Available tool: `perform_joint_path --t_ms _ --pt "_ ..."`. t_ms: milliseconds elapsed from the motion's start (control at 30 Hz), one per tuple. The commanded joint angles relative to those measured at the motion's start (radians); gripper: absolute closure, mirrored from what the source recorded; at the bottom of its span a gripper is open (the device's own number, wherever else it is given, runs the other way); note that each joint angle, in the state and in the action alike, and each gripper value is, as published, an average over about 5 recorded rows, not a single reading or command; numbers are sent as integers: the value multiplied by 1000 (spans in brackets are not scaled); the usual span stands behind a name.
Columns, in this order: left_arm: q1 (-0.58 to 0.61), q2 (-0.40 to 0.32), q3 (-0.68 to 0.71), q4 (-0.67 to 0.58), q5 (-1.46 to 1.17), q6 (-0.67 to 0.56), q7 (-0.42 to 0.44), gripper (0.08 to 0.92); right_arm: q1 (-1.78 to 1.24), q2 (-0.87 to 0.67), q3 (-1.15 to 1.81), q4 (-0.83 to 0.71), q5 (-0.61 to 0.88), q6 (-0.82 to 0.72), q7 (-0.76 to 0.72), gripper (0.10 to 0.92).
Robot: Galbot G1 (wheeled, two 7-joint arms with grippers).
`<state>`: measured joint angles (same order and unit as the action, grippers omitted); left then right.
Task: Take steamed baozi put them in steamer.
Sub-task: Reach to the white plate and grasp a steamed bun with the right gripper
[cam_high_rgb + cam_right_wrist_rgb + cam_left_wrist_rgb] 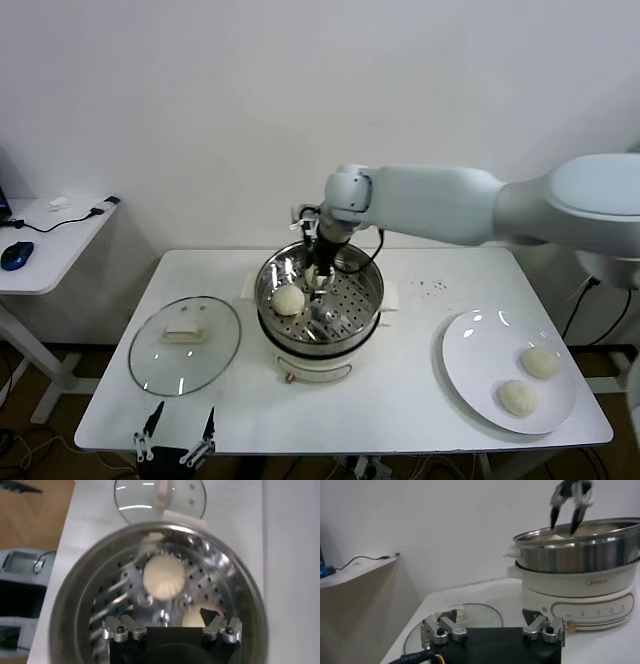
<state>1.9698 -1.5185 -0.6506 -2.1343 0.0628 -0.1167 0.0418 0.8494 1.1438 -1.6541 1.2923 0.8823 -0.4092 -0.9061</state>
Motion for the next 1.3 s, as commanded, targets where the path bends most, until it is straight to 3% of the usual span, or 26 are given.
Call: perform_joint_path --t_ms 33,367,600,833,1300 --pt "0 -1 -6 -2 1 4 0 177 206 -335 -110 225 -101 89 -74 203" --pt "-16 -25 -9 -16 21 22 5 177 13 -744 -77 322 -486 121 -115 203" --pt "-14 -30 -17 -17 27 23 5 177 -467 -896 279 300 -700 132 -116 203" --pt "-11 -41 -14 -14 45 26 5 177 -859 -908 615 234 -798 143 -116 203" --pt "-9 -61 -13 -5 73 29 5 177 -940 -814 681 116 -851 150 -116 203"
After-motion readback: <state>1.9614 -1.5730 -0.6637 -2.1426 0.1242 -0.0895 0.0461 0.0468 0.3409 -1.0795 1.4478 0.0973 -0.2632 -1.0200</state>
